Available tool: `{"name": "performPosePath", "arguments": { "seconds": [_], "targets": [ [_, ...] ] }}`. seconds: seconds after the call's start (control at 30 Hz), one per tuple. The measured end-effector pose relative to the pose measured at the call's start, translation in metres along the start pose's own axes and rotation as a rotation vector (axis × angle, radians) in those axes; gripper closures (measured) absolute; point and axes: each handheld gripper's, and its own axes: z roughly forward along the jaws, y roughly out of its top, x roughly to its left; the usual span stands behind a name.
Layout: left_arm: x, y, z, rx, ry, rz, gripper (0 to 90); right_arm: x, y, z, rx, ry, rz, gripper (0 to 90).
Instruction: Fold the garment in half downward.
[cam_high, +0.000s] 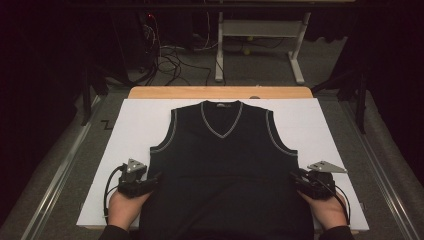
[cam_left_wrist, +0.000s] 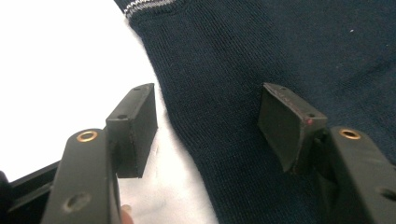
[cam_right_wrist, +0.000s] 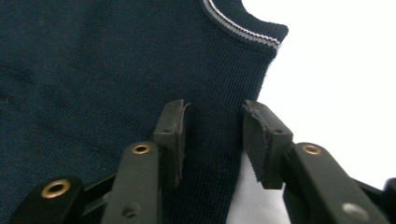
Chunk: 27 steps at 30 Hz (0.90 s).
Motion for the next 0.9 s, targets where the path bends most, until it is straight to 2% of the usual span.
{"name": "performPosePath", "arguments": {
  "seconds": [0.27, 0.4, 0.47, 0.53, 0.67, 0.83, 0.9],
  "targets": [
    [0.000, -0.002, -0.001, -0.012, -0.050, 0.017, 52.5, 0.002, 0.000, 0.000, 0.005, 0.033, 0.007, 76.1],
    [0.000, -0.002, -0.001, -0.011, -0.070, 0.038, 61.5, 0.002, 0.000, 0.000, 0.003, 0.050, -0.004, 82.1],
    [-0.001, -0.002, -0.001, -0.012, -0.086, 0.056, 69.5, 0.004, 0.000, 0.000, 0.004, 0.046, -0.009, 83.5],
    [-0.003, -0.002, -0.002, -0.013, -0.079, 0.073, 75.7, 0.004, 0.000, 0.000, -0.001, 0.047, -0.022, 84.3],
    [-0.007, -0.003, -0.005, -0.034, -0.046, 0.088, 78.8, 0.003, -0.001, -0.003, -0.013, 0.036, -0.041, 85.3],
    [-0.003, -0.009, -0.016, -0.055, -0.057, 0.082, 78.8, 0.001, -0.007, -0.013, -0.027, 0.048, -0.044, 85.4],
    [-0.001, -0.012, -0.022, -0.062, -0.073, 0.077, 78.8, 0.000, -0.009, -0.019, -0.039, 0.058, -0.043, 85.4]
  ]
}}
